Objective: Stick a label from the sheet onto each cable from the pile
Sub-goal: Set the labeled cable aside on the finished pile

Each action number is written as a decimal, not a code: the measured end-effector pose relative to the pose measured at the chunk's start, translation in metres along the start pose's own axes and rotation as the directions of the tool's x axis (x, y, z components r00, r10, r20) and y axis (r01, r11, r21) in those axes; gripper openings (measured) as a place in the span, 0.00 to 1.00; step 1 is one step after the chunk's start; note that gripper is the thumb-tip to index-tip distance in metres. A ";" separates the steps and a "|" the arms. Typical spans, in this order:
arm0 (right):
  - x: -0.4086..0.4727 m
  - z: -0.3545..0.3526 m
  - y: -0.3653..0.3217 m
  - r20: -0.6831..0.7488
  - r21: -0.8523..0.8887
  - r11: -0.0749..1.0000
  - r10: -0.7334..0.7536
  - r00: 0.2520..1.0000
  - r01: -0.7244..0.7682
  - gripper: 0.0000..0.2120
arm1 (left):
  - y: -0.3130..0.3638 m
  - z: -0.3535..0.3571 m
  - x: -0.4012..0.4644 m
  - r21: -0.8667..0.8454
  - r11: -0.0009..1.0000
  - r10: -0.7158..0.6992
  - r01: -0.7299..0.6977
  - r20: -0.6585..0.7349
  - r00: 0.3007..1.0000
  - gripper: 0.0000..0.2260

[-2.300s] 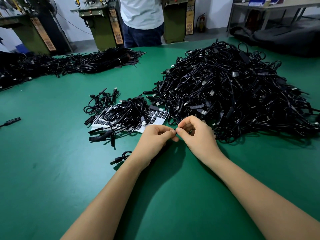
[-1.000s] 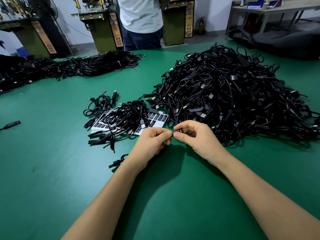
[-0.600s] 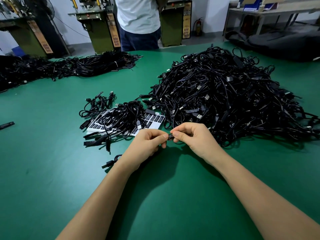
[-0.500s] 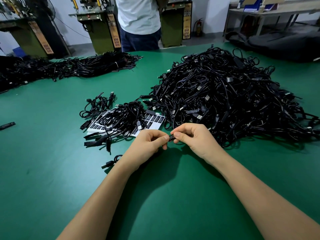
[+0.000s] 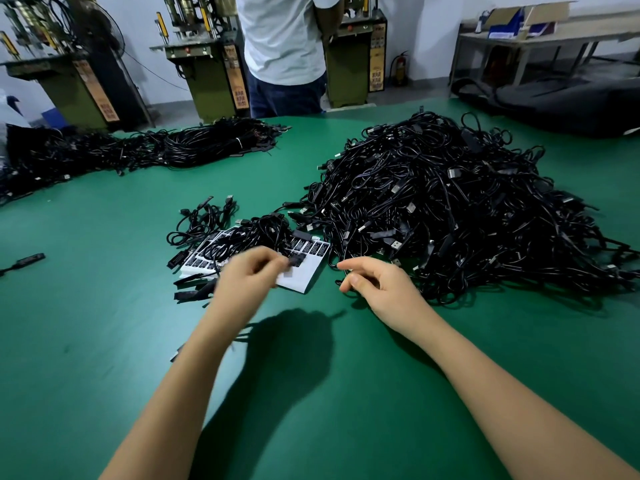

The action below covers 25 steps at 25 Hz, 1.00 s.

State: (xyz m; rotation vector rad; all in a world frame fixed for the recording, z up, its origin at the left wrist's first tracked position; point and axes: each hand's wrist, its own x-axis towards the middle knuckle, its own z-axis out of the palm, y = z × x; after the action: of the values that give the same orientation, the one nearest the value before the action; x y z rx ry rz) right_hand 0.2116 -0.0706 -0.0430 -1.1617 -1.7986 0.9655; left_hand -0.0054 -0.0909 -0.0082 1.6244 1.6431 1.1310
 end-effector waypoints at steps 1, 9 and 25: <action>0.000 0.001 0.000 -0.014 -0.006 1.000 -0.004 1.000 0.004 0.13 | 0.000 -0.014 0.005 0.033 0.999 0.016 -0.012 -0.131 0.991 0.09; 0.000 0.004 -0.001 -0.361 -0.022 1.000 -0.024 0.932 0.017 0.08 | -0.024 -0.104 0.097 0.496 0.843 0.066 0.211 -0.484 0.873 0.13; 0.003 -0.004 0.000 -0.761 -0.023 0.996 0.040 0.647 -0.089 0.11 | -0.014 0.033 0.020 0.590 0.729 0.495 -0.347 -0.105 0.862 0.06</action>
State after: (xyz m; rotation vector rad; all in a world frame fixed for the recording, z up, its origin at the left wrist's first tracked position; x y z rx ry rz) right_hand 0.2141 -0.0674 -0.0407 -1.4010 -1.0903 0.3358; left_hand 0.0137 -0.0642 -0.0333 2.4206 1.9492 1.1816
